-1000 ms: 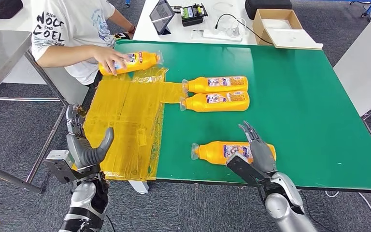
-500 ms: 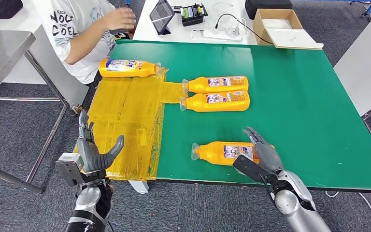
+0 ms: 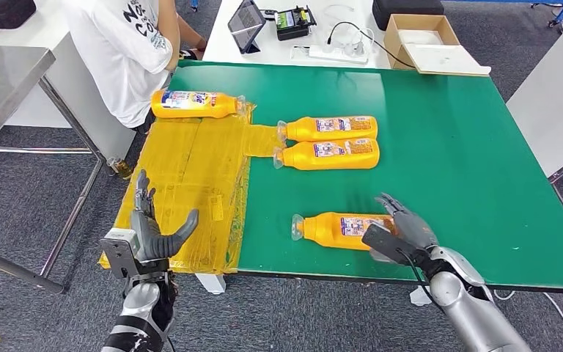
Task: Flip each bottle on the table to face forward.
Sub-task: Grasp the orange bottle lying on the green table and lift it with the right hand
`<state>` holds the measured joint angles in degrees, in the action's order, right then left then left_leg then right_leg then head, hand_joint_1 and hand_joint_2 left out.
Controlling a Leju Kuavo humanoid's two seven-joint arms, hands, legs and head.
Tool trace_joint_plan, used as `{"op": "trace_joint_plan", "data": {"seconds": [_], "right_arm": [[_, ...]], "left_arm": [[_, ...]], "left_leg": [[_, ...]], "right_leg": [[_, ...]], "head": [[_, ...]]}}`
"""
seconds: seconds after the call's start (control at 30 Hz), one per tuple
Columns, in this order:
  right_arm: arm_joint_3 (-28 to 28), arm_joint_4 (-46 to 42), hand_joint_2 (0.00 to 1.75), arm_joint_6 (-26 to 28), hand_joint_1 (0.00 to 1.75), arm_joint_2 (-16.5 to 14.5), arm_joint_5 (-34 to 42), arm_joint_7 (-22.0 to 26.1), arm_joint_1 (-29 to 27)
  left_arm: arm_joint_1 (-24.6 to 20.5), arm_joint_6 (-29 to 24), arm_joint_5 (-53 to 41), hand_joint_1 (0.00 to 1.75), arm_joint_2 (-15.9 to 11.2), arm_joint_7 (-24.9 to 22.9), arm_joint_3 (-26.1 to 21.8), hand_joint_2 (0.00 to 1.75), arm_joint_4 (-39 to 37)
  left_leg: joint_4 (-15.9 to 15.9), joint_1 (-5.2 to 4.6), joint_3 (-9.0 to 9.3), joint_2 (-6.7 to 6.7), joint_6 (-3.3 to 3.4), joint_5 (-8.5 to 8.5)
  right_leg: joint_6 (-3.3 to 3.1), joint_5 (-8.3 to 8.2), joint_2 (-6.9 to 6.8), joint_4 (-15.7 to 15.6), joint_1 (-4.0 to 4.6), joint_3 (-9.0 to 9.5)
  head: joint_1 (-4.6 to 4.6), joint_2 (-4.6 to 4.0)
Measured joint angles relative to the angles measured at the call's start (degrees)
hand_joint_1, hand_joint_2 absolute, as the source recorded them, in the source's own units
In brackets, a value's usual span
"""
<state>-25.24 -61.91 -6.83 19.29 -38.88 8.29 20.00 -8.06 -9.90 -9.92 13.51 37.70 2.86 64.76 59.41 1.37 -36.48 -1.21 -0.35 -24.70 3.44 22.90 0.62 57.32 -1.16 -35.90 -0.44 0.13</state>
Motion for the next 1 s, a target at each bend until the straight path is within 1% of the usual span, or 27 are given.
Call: {"op": "trace_joint_plan", "data": {"seconds": [0.17,0.4,0.57,0.77,0.8,0.83,0.93,0.97,1.0], "right_arm": [[-1.3,3.2,1.75,-0.7,0.0,0.6,0.0,-0.9,2.3],[-4.3,7.5,1.75,-3.7,0.02,1.3,0.6,-0.4,6.0],[-6.3,9.5,1.75,-2.7,0.03,1.0,0.6,0.2,7.2],[-7.3,10.6,1.75,-2.4,0.05,0.6,0.4,0.2,7.7],[-7.4,10.7,1.75,-2.4,0.1,0.6,0.4,0.2,7.8],[-7.4,10.8,1.75,-2.3,0.29,0.6,0.4,0.2,7.8],[-7.5,11.0,1.75,-1.5,1.32,0.4,0.4,0.6,7.8],[-7.5,11.1,1.75,-1.0,1.56,0.2,0.3,0.8,7.7],[-7.6,11.1,1.75,-0.3,1.65,0.0,0.3,1.1,7.6]], "left_arm": [[-0.2,0.3,0.0,0.0,0.0,-0.1,0.1,1.75,-1.1],[-0.8,1.1,0.8,0.0,0.0,-0.4,0.4,1.75,-2.7],[-1.3,1.2,1.0,0.0,0.0,-0.4,0.4,1.75,-3.6],[-1.4,1.2,1.0,0.0,0.0,-0.4,0.4,1.75,-4.1],[-1.4,1.2,1.0,0.0,0.0,-0.4,0.4,1.75,-4.2],[-1.4,1.2,1.0,0.0,0.0,-0.4,0.4,1.75,-4.2],[-1.4,1.2,1.0,0.0,0.0,-0.4,0.4,1.75,-4.2],[-1.4,1.1,1.0,0.0,0.0,-0.4,0.4,1.75,-4.2],[-1.4,1.1,1.0,0.0,0.0,-0.4,0.4,1.75,-4.2]], "left_leg": [[0.0,0.0,0.01,0.01,0.0,0.0],[0.0,0.01,0.05,0.03,0.0,0.0],[0.0,0.01,0.11,0.04,0.0,0.0],[0.0,0.02,0.15,0.05,0.0,0.0],[0.0,0.02,0.15,0.05,0.0,0.0],[0.0,0.02,0.15,0.05,0.0,0.0],[0.0,0.02,0.14,0.05,0.0,0.0],[0.0,0.02,0.14,0.05,0.0,0.0],[0.0,0.02,0.15,0.05,0.0,0.0]], "right_leg": [[0.0,-0.01,0.01,0.0,0.01,0.0],[0.01,-0.01,0.02,0.0,0.01,0.01],[0.02,-0.03,0.02,0.0,0.02,0.04],[0.02,-0.03,0.02,0.0,0.02,0.06],[0.02,-0.03,0.02,0.0,0.02,0.06],[0.02,-0.03,0.02,0.0,0.02,0.06],[0.02,-0.03,0.02,0.0,0.02,0.06],[0.02,-0.03,0.02,0.0,0.02,0.06],[0.02,-0.03,0.03,0.0,0.02,0.06]], "head": [[-0.02,0.0],[0.0,0.0],[-0.01,0.0],[-0.01,0.0],[-0.01,0.0],[-0.01,0.0],[0.0,0.0],[-0.01,0.0],[-0.01,0.0]]}}
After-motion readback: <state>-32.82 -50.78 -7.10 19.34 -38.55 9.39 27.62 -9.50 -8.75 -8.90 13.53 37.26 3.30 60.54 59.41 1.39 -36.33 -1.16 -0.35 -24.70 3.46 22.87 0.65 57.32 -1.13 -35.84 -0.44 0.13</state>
